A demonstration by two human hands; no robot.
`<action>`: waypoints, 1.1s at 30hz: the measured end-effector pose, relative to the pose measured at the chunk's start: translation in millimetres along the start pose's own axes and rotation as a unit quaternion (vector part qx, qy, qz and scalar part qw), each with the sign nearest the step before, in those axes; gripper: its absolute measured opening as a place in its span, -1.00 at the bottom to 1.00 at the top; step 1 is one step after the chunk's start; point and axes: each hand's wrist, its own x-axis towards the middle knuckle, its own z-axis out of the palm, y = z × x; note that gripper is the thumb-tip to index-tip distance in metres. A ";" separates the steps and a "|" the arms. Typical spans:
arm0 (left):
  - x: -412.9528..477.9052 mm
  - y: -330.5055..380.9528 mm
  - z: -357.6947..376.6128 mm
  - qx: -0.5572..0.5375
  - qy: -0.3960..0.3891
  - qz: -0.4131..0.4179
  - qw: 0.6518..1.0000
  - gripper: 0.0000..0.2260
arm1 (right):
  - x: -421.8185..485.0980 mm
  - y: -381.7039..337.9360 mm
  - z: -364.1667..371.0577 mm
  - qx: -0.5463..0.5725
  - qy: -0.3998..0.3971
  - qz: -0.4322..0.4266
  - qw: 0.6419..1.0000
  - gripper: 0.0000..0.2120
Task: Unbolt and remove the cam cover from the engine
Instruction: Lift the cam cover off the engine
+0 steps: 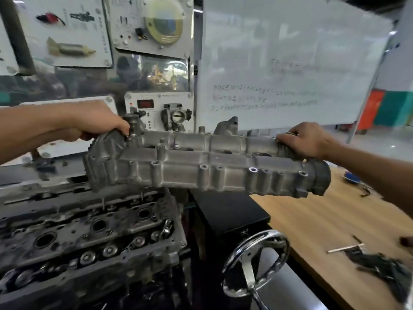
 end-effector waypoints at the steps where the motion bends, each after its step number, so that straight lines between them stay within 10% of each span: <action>1: 17.8 20.5 6.2 0.009 -0.011 0.012 1.000 -0.66 | -2.3 17.8 -3.0 0.005 0.001 0.026 1.000 -0.43; 13: 125.0 248.5 141.4 0.012 -0.111 0.194 0.975 -0.64 | -25.1 193.7 35.8 -0.050 0.044 0.265 0.962 -0.48; 33: 183.6 305.5 286.8 0.017 -0.124 0.185 0.975 -0.72 | -1.8 298.5 143.0 -0.025 0.015 0.287 0.957 -0.53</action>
